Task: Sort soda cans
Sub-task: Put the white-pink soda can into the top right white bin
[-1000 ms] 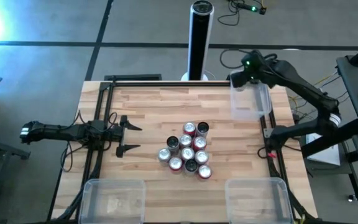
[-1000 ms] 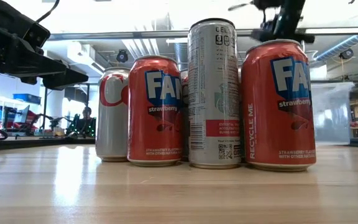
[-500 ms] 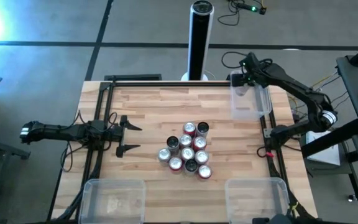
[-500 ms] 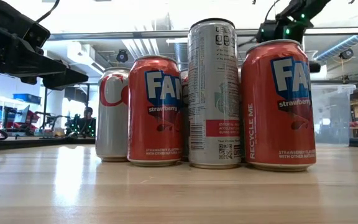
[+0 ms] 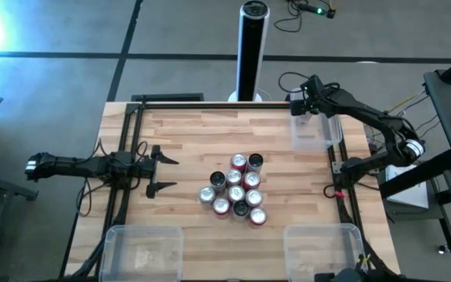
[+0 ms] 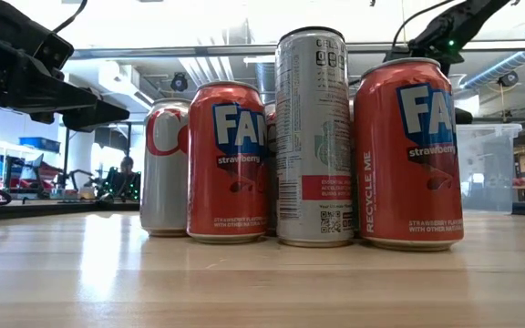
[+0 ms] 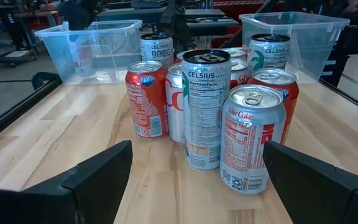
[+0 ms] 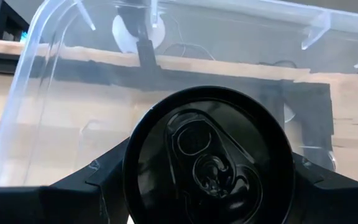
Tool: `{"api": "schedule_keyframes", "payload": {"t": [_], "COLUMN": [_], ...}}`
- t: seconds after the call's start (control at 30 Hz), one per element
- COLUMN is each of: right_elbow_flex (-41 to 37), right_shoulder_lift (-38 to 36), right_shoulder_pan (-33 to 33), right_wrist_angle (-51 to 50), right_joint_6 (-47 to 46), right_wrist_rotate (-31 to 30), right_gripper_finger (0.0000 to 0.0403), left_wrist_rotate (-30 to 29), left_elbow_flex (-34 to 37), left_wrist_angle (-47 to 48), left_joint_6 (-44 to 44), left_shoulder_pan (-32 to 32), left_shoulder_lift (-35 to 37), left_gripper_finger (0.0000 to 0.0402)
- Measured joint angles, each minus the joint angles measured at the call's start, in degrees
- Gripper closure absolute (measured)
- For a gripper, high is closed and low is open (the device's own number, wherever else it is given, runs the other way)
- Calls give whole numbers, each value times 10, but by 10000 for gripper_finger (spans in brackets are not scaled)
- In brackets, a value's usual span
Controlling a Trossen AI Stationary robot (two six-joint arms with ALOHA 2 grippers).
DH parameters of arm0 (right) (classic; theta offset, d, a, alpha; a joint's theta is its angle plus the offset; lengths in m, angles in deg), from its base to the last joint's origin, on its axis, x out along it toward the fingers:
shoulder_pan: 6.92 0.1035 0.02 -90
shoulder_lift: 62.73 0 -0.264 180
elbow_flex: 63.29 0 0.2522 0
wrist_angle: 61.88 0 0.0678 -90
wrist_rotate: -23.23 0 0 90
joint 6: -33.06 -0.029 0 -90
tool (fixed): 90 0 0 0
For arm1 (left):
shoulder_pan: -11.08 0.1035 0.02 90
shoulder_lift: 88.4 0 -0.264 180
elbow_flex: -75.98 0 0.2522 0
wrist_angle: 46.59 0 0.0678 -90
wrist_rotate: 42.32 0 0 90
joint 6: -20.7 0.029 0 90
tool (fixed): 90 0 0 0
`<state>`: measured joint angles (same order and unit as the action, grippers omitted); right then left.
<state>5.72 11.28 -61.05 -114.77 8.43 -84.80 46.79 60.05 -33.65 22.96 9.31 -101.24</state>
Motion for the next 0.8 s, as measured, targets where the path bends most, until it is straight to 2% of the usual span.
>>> {"api": "schedule_keyframes", "payload": {"t": [0.27, 0.47, 0.63, 0.8], "right_elbow_flex": [15, 105, 191, 222], "right_shoulder_lift": [-8, -62, -121, -165], "right_shoulder_pan": [0, 24, 107, 254], "right_wrist_angle": [-9, -114, -225, -267], "right_joint_6": [27, 46, 39, -20], "right_wrist_rotate": [1, -1, -4, -2], "right_gripper_finger": [146, 150, 150, 150], "left_wrist_rotate": [0, 0, 0, 0], "left_elbow_flex": [0, 0, 0, 0], "left_wrist_angle": [0, 0, 0, 0], "left_joint_6": [0, 0, 0, 0], "left_shoulder_pan": [0, 0, 0, 0], "left_shoulder_lift": [0, 0, 0, 0], "left_gripper_finger": [55, 55, 55, 55]}}
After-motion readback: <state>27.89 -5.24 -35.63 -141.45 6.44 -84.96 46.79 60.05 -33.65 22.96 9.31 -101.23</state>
